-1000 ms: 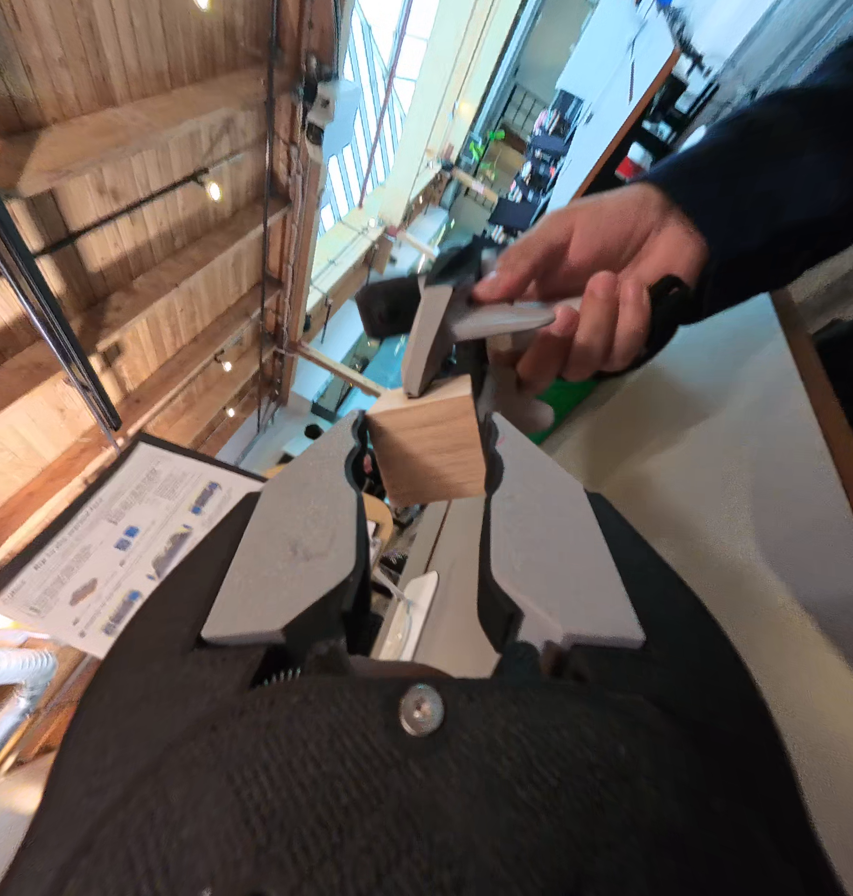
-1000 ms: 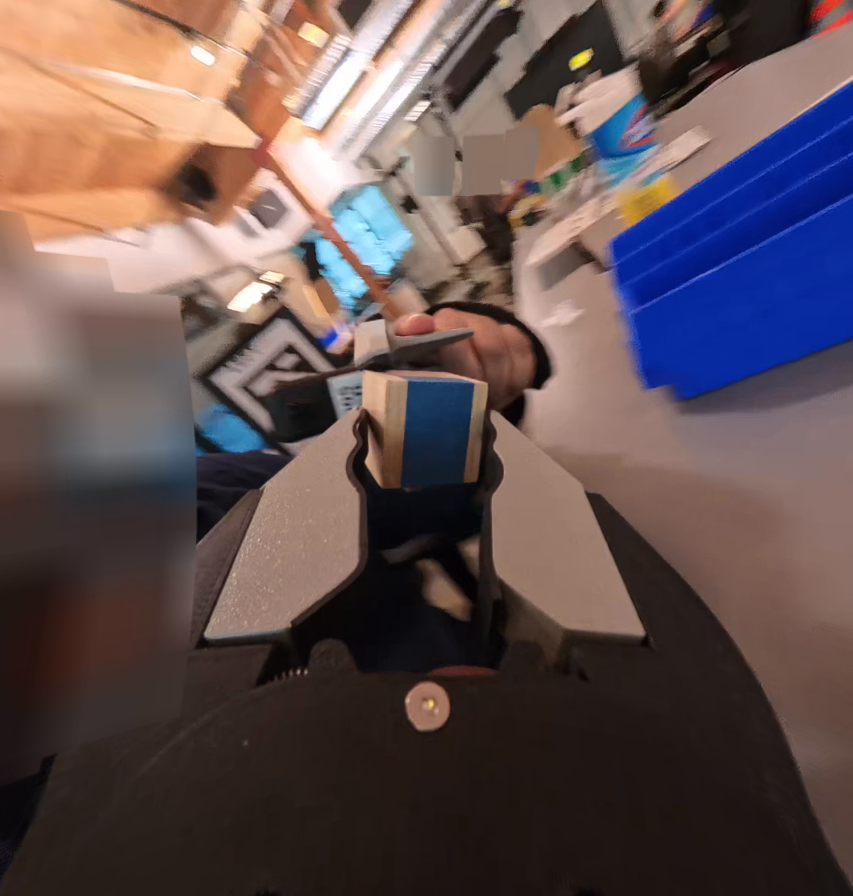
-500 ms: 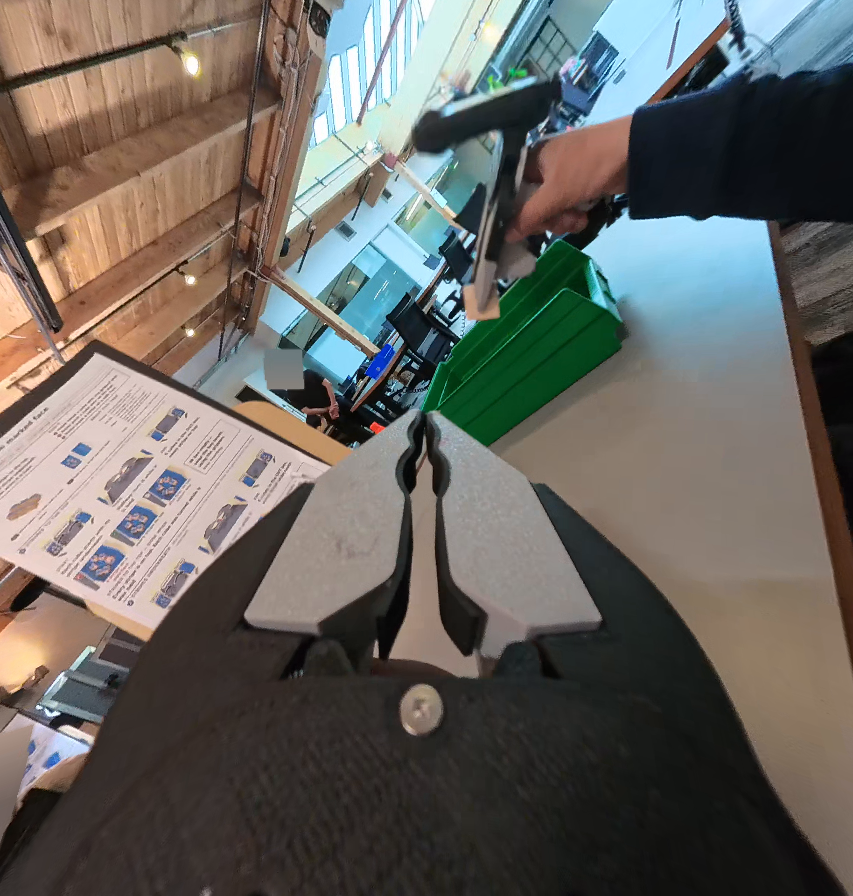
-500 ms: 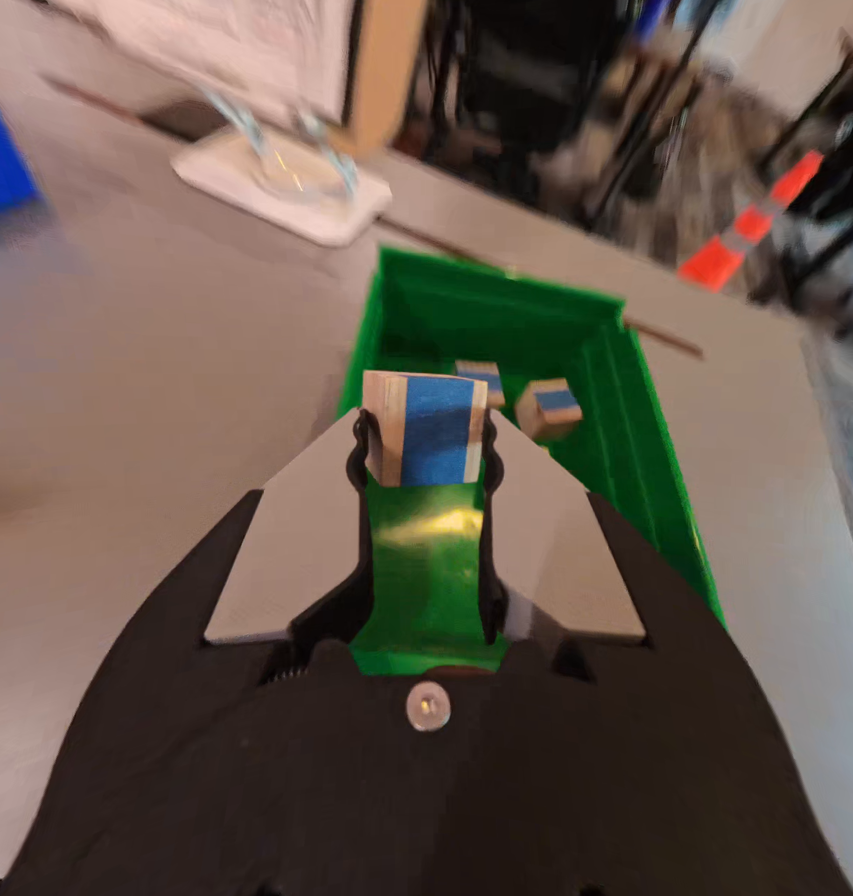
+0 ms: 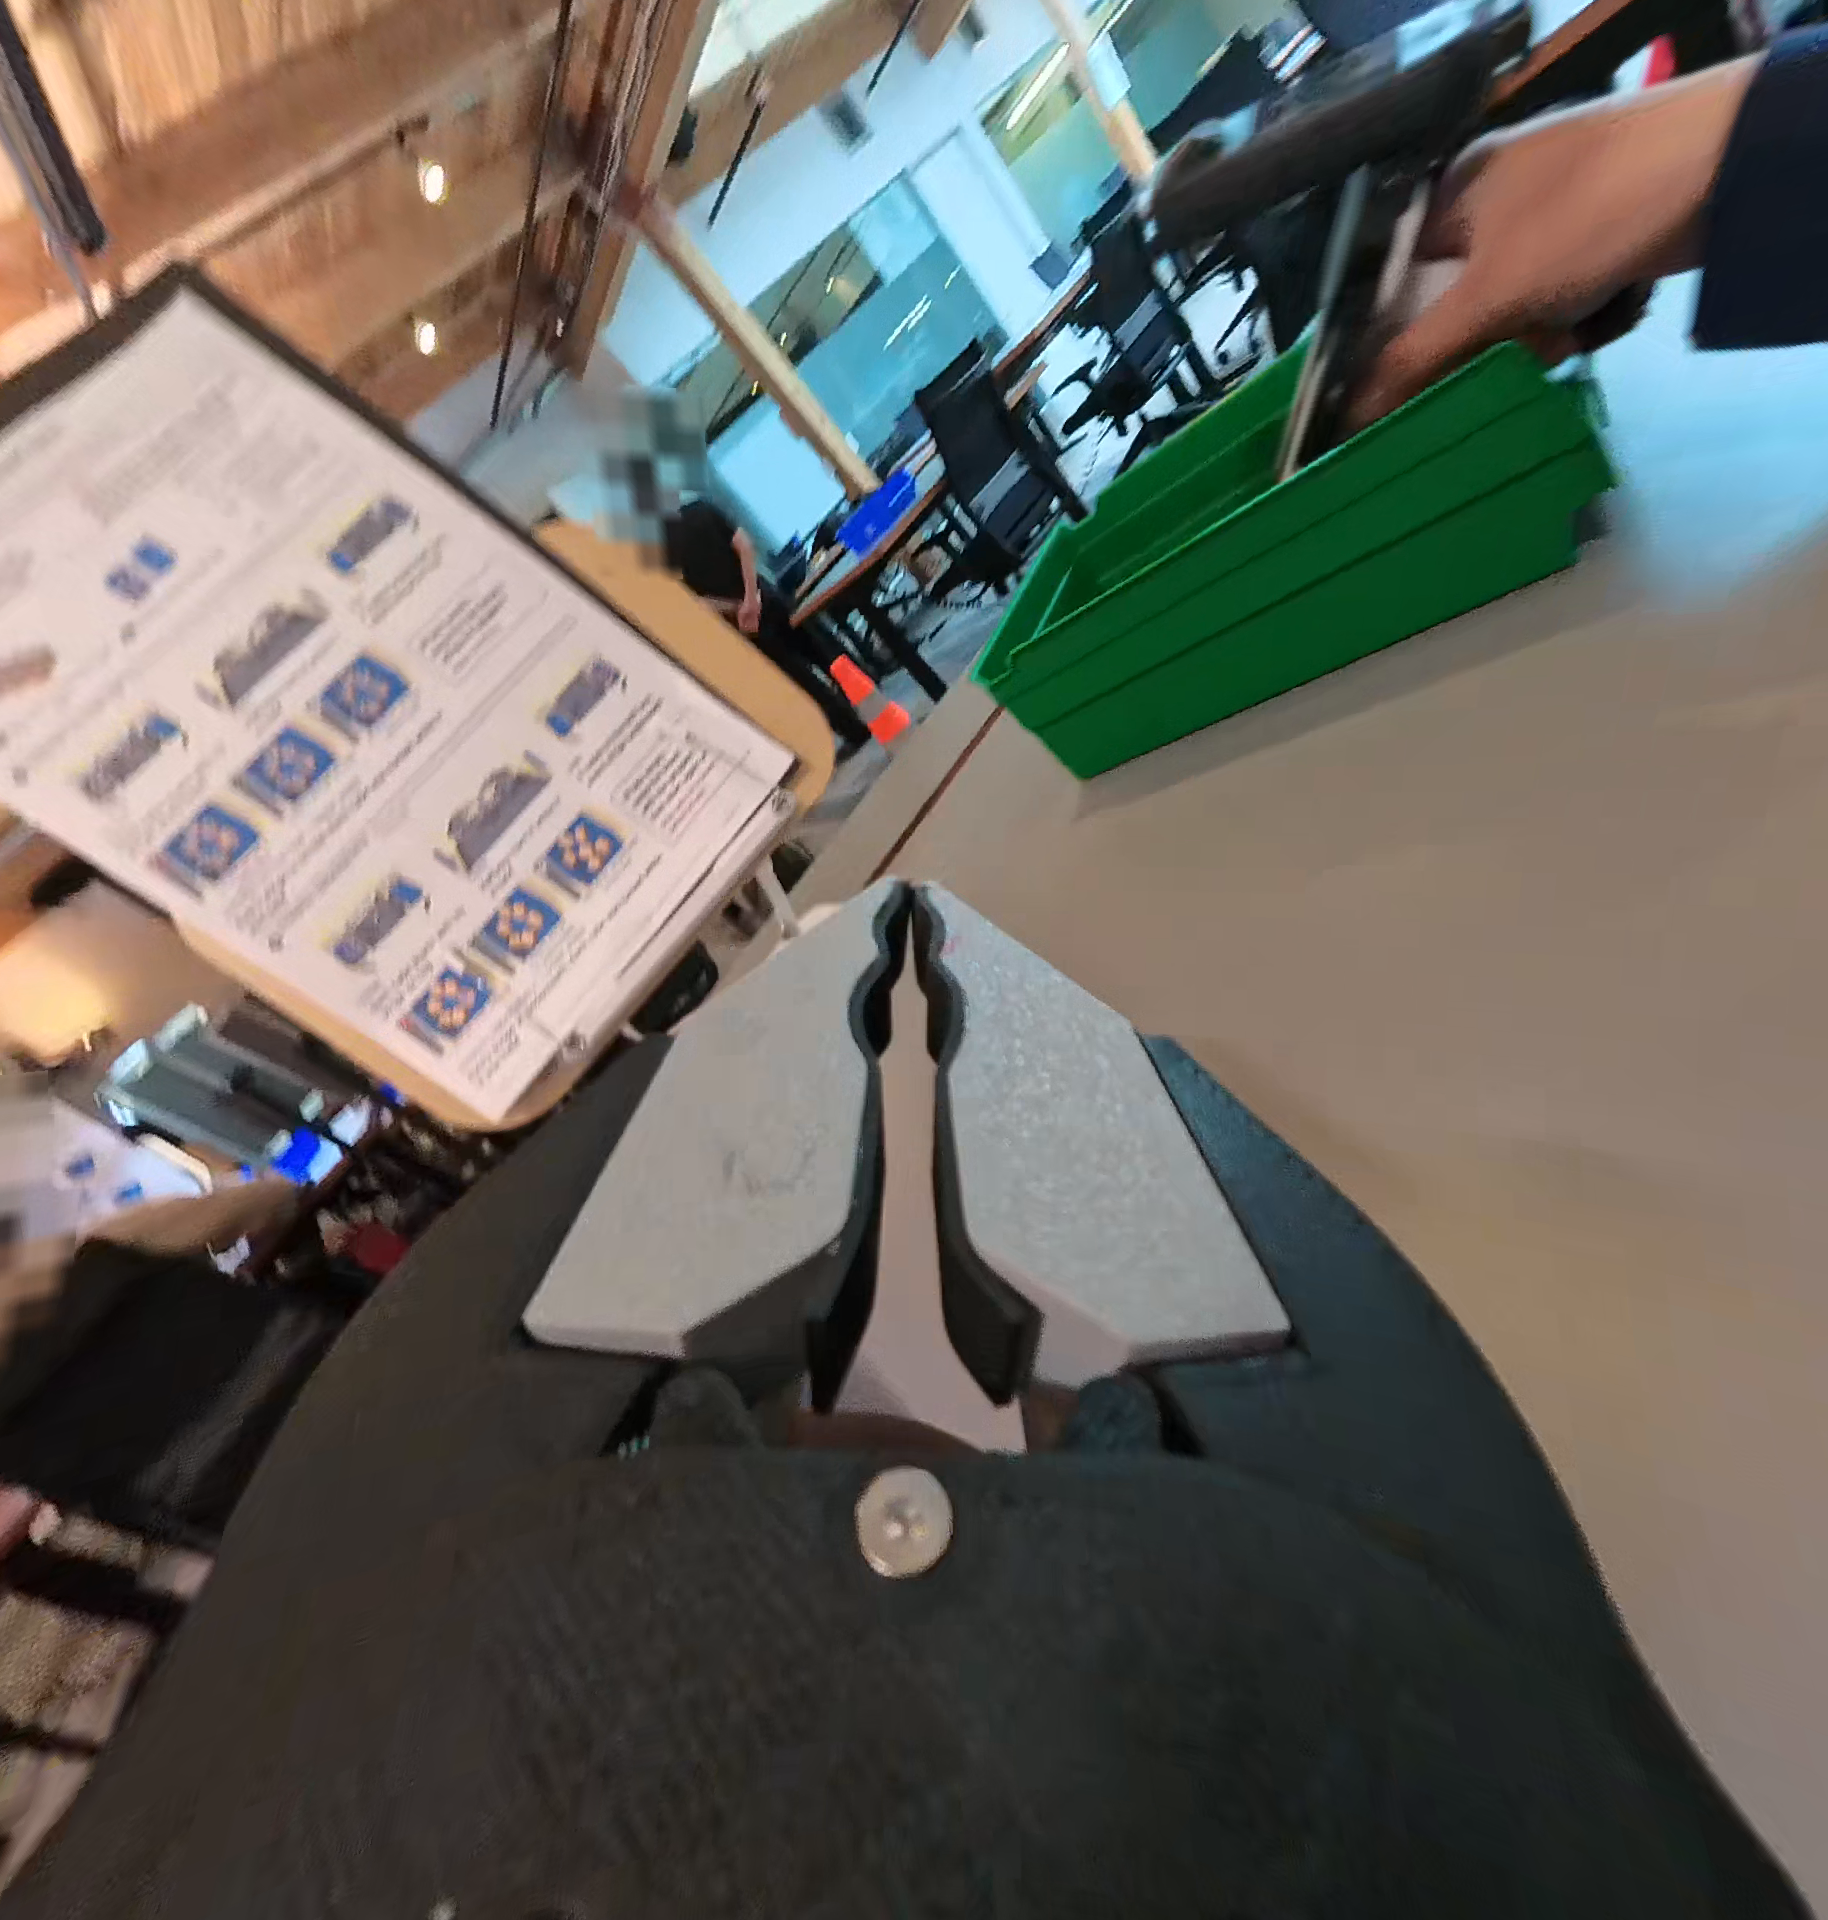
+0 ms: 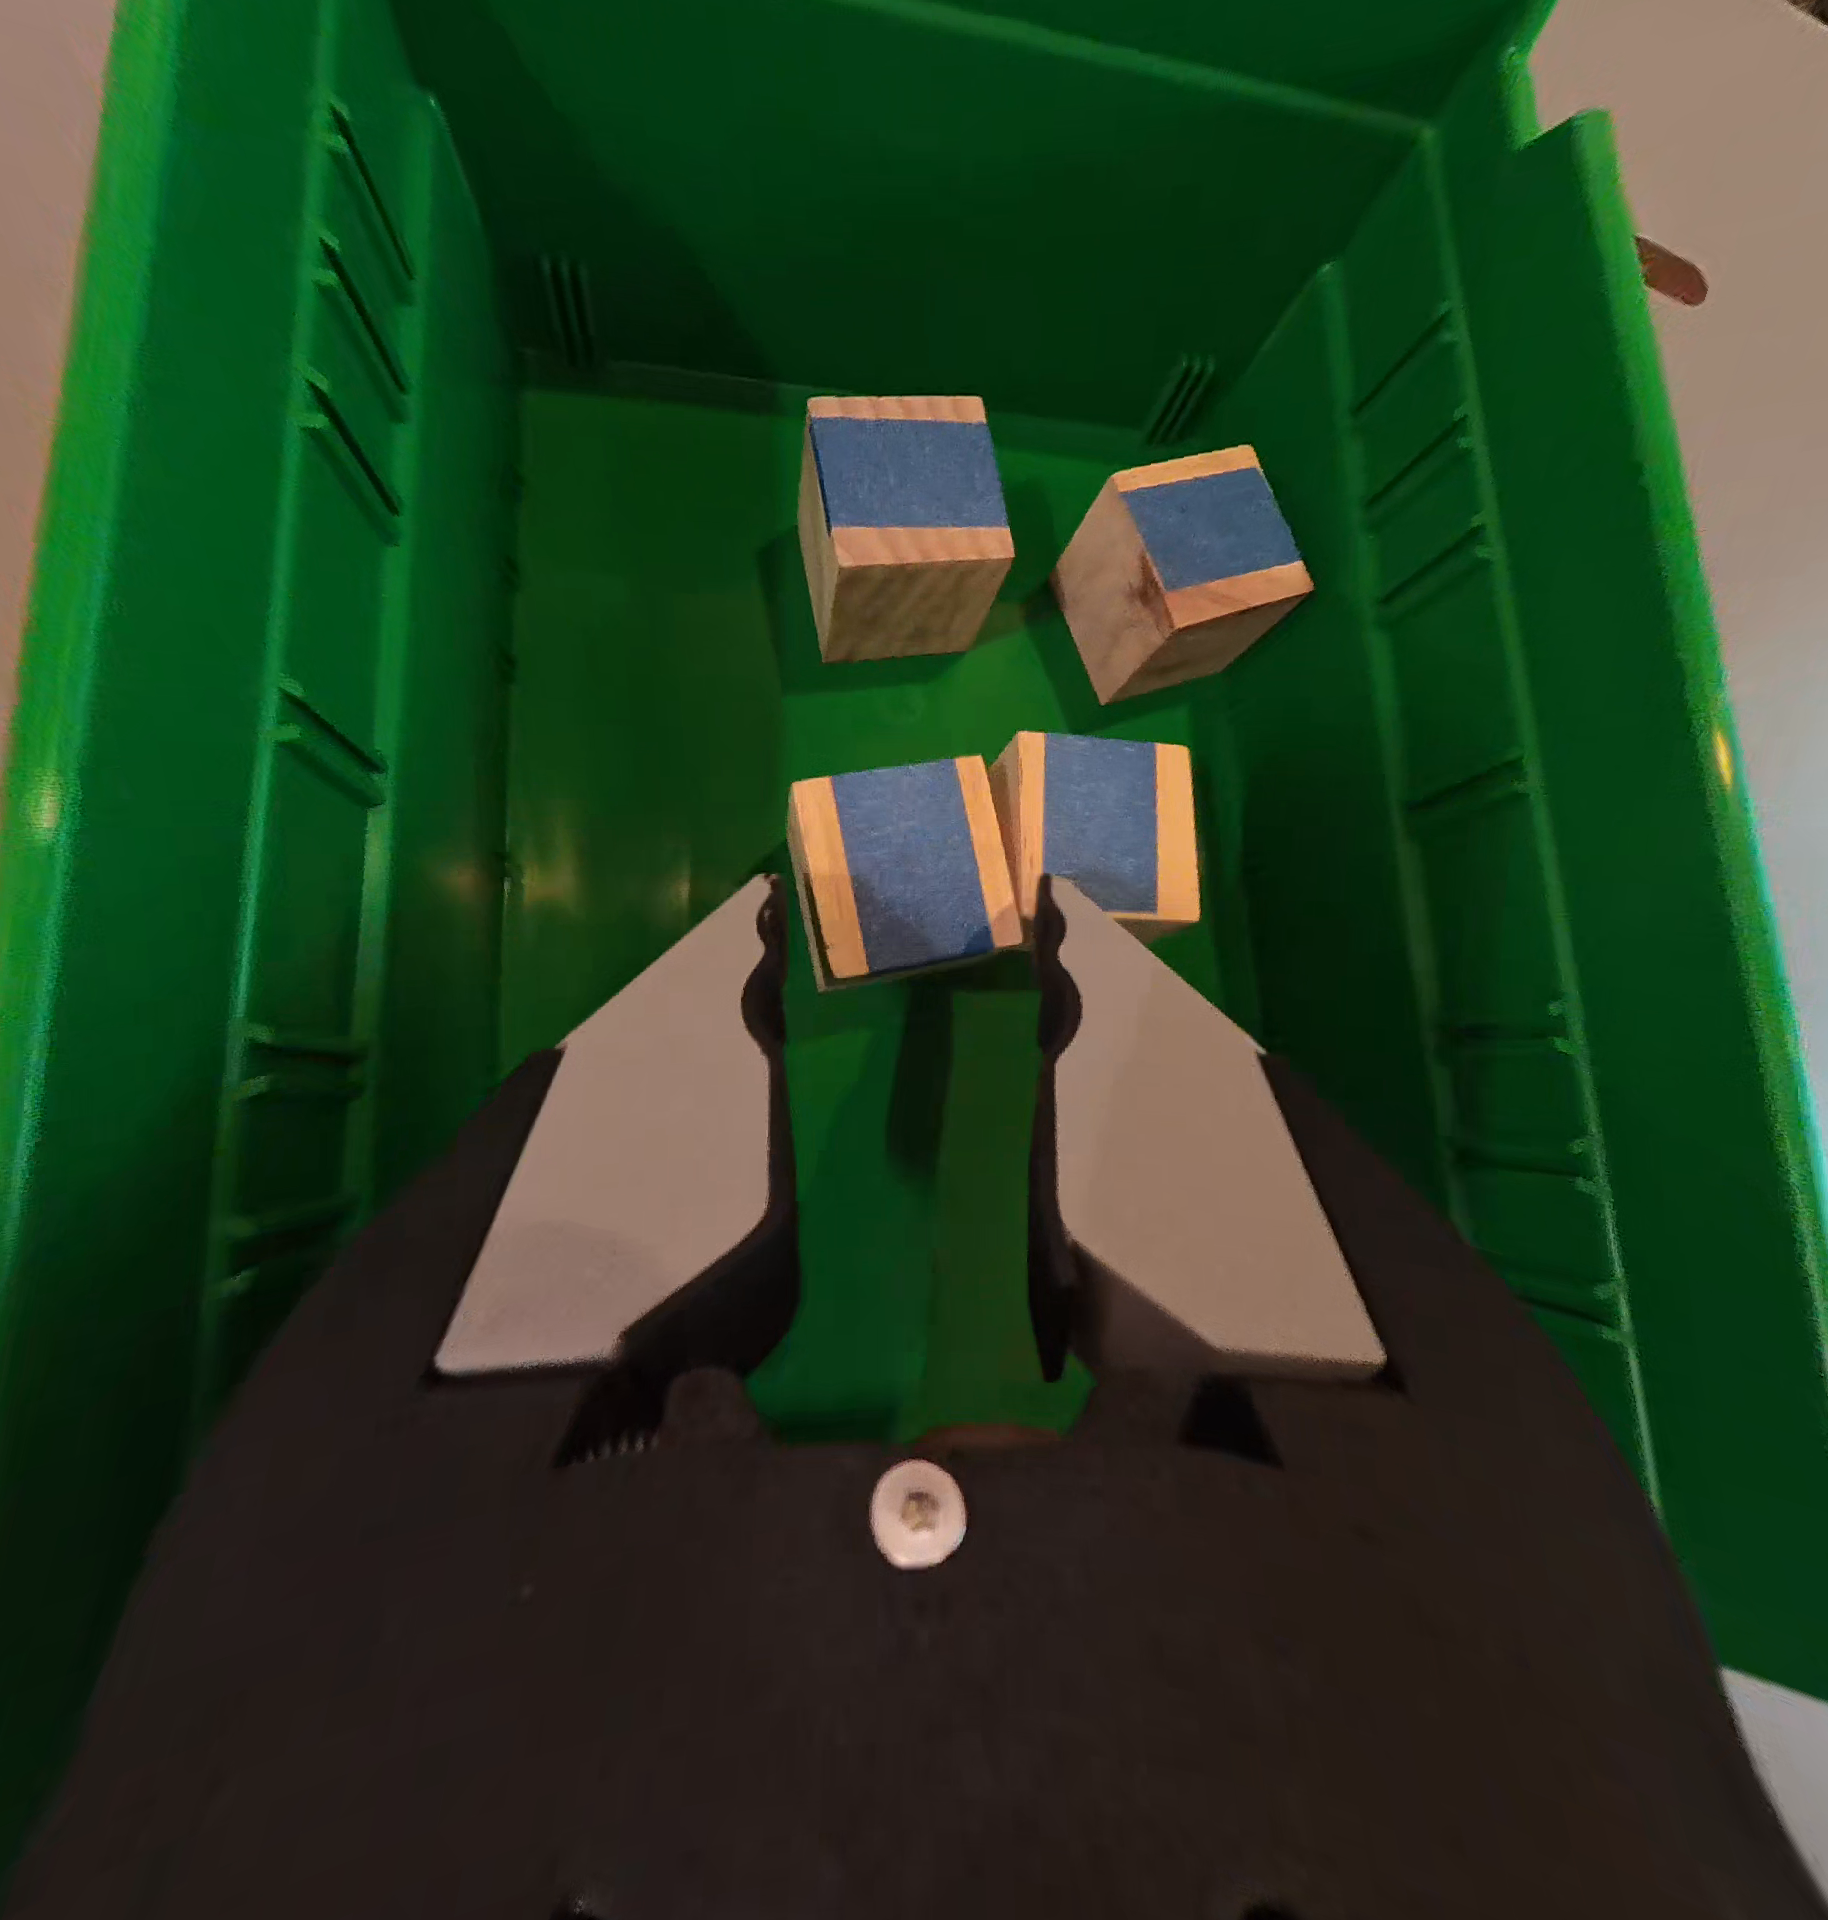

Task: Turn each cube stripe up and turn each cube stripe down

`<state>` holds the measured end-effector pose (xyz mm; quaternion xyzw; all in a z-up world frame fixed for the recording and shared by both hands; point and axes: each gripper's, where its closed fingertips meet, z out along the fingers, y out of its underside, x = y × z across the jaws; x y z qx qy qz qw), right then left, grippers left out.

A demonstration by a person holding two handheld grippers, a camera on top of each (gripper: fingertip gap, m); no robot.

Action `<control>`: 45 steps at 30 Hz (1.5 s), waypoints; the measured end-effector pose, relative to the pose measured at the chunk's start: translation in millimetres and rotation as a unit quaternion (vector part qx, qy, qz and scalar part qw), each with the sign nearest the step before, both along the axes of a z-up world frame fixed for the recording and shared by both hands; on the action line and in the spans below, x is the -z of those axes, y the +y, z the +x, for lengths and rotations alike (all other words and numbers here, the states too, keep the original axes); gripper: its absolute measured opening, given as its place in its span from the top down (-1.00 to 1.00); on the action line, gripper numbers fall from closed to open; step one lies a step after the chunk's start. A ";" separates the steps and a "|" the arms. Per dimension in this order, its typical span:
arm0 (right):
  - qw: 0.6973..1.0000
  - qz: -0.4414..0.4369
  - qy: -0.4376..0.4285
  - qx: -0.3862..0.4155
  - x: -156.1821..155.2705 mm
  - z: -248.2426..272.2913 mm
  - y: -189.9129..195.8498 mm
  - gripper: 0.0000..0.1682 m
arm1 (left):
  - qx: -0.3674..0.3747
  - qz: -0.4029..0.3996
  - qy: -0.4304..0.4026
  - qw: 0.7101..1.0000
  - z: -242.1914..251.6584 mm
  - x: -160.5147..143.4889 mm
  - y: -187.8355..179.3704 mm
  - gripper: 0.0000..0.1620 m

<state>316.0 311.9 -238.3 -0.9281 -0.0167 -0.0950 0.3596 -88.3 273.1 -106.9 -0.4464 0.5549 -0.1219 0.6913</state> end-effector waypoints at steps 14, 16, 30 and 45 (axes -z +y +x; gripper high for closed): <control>0.935 0.311 0.139 -0.096 -163.4 -71.5 -28.6 0.47 | -0.254 -0.257 -0.129 0.924 -143.3 14.4 134.6 0.88; 0.930 0.314 0.157 -0.108 -165.3 -79.6 -29.3 0.47 | -0.263 -0.300 -0.125 0.908 -148.1 31.7 146.8 0.73; 0.922 0.283 0.236 -0.122 -140.9 -108.3 -20.0 0.45 | -0.277 -0.468 0.027 0.839 -128.9 114.1 193.3 0.10; 0.915 0.300 0.226 -0.148 -160.2 -112.2 -41.6 0.45 | -0.345 -0.532 0.055 0.772 -167.5 136.8 236.1 0.15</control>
